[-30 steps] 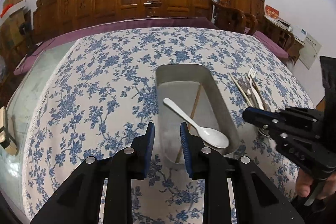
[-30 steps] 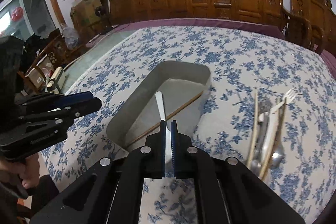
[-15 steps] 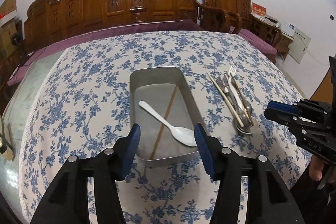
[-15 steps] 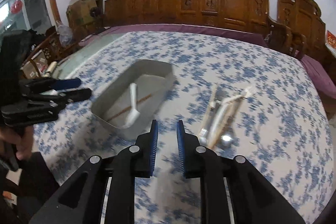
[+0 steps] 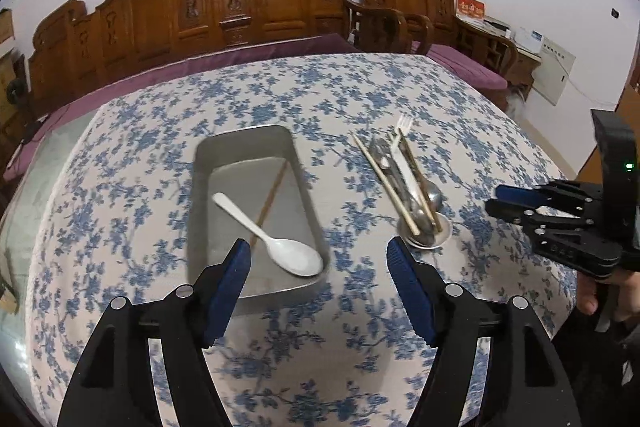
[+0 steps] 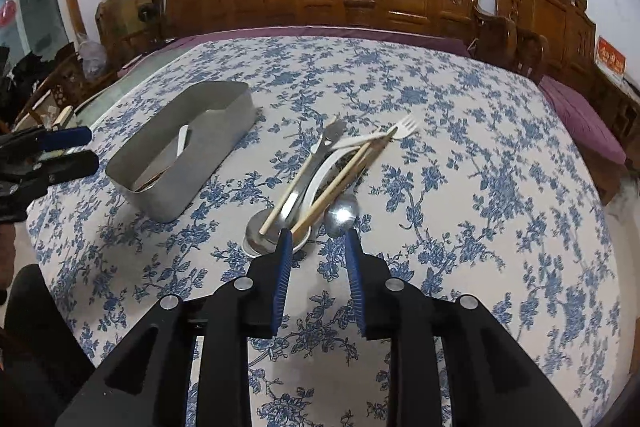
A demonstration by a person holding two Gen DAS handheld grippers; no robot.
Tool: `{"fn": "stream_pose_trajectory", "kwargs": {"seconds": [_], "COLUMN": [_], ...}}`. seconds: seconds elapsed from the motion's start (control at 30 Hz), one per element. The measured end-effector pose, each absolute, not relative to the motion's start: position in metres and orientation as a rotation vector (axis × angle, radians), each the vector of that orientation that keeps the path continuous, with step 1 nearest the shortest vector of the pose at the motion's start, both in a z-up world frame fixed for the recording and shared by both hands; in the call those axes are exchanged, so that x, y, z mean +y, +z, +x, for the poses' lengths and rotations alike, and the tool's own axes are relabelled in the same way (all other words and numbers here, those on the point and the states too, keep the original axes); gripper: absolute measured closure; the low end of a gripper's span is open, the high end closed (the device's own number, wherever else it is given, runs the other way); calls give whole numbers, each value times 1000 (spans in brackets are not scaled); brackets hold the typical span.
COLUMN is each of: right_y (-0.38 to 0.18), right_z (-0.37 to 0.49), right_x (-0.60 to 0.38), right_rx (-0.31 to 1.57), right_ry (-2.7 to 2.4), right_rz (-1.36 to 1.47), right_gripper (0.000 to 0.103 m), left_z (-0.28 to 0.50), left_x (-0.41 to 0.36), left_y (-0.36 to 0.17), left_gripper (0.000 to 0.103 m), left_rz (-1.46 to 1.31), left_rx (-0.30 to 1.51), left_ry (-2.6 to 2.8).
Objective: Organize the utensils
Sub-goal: 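Return the left tool to the cup and grasp a light bamboo chopstick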
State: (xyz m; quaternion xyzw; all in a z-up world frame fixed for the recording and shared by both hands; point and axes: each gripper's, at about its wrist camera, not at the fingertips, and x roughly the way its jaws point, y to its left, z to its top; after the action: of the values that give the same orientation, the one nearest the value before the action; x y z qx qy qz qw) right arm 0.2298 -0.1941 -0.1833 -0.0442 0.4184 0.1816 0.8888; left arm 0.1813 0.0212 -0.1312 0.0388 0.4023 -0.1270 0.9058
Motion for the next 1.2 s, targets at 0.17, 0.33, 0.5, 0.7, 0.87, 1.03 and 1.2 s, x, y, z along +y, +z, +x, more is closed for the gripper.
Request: {"fn": "stream_pose_trajectory", "kwargs": {"seconds": [0.17, 0.33, 0.5, 0.7, 0.87, 1.03, 1.2], "right_y": [-198, -210, -222, -229, -230, -232, -231], "right_z": [237, 240, 239, 236, 234, 235, 233], "right_x": [-196, -200, -206, -214, -219, -223, -225], "right_rx": [887, 885, 876, 867, 858, 859, 856], "right_ry": [392, 395, 393, 395, 401, 401, 399], "right_rz": [-37, -7, 2, 28, 47, 62, 73], "right_gripper": [74, 74, 74, 74, 74, 74, 74], "left_z": [187, 198, 219, 245, 261, 274, 279], "left_x": [-1, -24, -45, -65, -78, -85, -85], "left_y": [-141, -155, -171, -194, -206, -218, -226], "left_gripper": [35, 37, 46, 61, 69, 82, 82], "left_rz": [57, 48, 41, 34, 37, 43, 45], "left_rx": [859, 891, 932, 997, 1034, 1068, 1090], "left_ry": [-278, -293, -308, -303, -297, -288, -274]}}
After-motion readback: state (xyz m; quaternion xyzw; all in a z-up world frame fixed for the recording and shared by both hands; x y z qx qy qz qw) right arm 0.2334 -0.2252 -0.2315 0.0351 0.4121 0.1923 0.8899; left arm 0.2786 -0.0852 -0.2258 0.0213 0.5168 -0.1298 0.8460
